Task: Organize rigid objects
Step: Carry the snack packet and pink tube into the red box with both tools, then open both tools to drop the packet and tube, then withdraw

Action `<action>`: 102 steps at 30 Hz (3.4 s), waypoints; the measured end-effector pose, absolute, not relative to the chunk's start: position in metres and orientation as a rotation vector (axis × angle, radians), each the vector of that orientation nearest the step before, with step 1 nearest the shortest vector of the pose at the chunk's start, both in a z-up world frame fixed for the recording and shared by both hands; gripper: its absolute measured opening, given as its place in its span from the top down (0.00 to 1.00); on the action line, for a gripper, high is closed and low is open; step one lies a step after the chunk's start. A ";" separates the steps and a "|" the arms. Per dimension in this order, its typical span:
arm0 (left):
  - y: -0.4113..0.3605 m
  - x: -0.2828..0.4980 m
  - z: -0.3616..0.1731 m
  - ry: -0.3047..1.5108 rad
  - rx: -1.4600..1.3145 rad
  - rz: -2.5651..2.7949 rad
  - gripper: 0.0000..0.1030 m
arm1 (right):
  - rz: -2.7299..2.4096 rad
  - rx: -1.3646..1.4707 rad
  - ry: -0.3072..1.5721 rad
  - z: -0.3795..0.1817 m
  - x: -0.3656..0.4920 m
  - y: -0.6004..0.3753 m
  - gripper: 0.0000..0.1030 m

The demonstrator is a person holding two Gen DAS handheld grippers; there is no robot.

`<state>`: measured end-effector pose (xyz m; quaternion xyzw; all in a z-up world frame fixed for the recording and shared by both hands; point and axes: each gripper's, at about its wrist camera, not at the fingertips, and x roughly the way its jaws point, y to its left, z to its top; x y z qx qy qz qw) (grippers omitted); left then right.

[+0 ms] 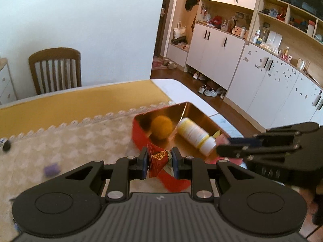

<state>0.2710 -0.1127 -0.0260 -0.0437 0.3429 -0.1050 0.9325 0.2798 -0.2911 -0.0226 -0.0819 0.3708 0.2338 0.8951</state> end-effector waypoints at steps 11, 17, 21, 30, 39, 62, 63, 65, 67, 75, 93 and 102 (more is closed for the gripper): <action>-0.159 0.353 -0.045 0.782 -0.084 -0.188 0.78 | 0.550 -0.252 0.799 -0.053 0.322 -0.301 0.86; -0.167 0.383 -0.062 0.839 -0.129 -0.164 0.78 | 0.576 -0.301 0.813 -0.066 0.340 -0.304 0.86; -0.173 0.397 -0.079 0.888 -0.131 -0.148 0.78 | 0.597 -0.318 0.834 -0.074 0.347 -0.302 0.87; -0.183 0.412 -0.104 0.956 -0.134 -0.131 0.78 | 0.643 -0.359 0.881 -0.091 0.354 -0.303 0.87; -0.188 0.422 -0.122 1.012 -0.119 -0.118 0.78 | 0.637 -0.373 0.907 -0.101 0.359 -0.307 0.87; -0.199 0.427 -0.127 1.074 -0.084 -0.090 0.76 | 0.667 -0.298 0.904 -0.092 0.365 -0.326 0.73; -0.199 0.426 -0.125 1.071 -0.085 -0.089 0.76 | 0.666 -0.293 0.902 -0.091 0.364 -0.327 0.73; -0.197 0.422 -0.121 1.063 -0.088 -0.084 0.76 | 0.662 -0.286 0.893 -0.088 0.364 -0.328 0.72; -0.195 0.418 -0.115 1.053 -0.098 -0.084 0.75 | 0.661 -0.274 0.890 -0.084 0.363 -0.330 0.70; -0.187 0.395 -0.090 0.983 -0.122 -0.091 0.62 | 0.652 -0.246 0.855 -0.066 0.353 -0.336 0.61; -0.152 0.322 -0.036 0.807 -0.143 -0.119 0.41 | 0.666 -0.180 0.782 -0.027 0.309 -0.327 0.35; -0.120 0.270 -0.022 0.730 -0.152 -0.122 0.35 | 0.668 -0.147 0.749 -0.014 0.278 -0.301 0.22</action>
